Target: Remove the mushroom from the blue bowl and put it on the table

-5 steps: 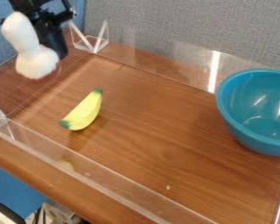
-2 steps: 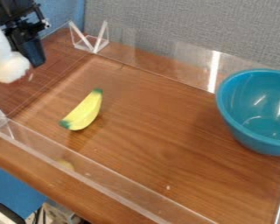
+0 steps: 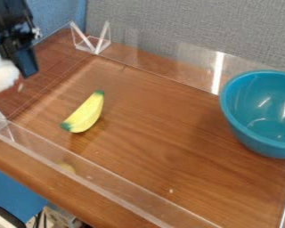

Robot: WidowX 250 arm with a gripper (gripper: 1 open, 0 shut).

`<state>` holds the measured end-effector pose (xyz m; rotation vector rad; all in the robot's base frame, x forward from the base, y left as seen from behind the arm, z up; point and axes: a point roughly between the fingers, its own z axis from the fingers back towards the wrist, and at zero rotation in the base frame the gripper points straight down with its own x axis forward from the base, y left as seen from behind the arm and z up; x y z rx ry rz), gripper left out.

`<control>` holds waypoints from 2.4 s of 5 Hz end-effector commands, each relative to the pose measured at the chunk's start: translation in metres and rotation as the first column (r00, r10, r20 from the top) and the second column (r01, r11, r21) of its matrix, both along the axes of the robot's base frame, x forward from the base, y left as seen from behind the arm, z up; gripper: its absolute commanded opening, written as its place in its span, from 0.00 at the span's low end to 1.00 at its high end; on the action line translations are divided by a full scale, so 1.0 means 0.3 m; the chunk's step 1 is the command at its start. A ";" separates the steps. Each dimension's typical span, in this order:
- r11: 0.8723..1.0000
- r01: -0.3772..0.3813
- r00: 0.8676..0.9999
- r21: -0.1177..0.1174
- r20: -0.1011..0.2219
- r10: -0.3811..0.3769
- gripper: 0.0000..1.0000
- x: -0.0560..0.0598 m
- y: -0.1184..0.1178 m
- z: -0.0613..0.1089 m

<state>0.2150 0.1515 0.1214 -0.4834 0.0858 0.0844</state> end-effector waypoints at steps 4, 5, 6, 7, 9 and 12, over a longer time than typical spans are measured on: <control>0.977 -0.210 0.978 0.036 0.023 0.210 0.00 -0.020 0.021 0.158; 0.978 -0.209 0.978 0.022 0.018 0.209 0.00 -0.029 0.002 0.145; 0.954 -0.298 0.955 0.037 0.006 0.298 1.00 -0.035 0.013 0.157; 0.922 -0.385 0.923 0.052 -0.008 0.386 1.00 -0.034 0.027 0.165; 0.965 -0.254 0.966 0.062 -0.031 0.256 1.00 -0.021 0.007 0.180; 0.970 -0.240 0.968 0.040 -0.066 0.243 1.00 -0.013 -0.019 0.195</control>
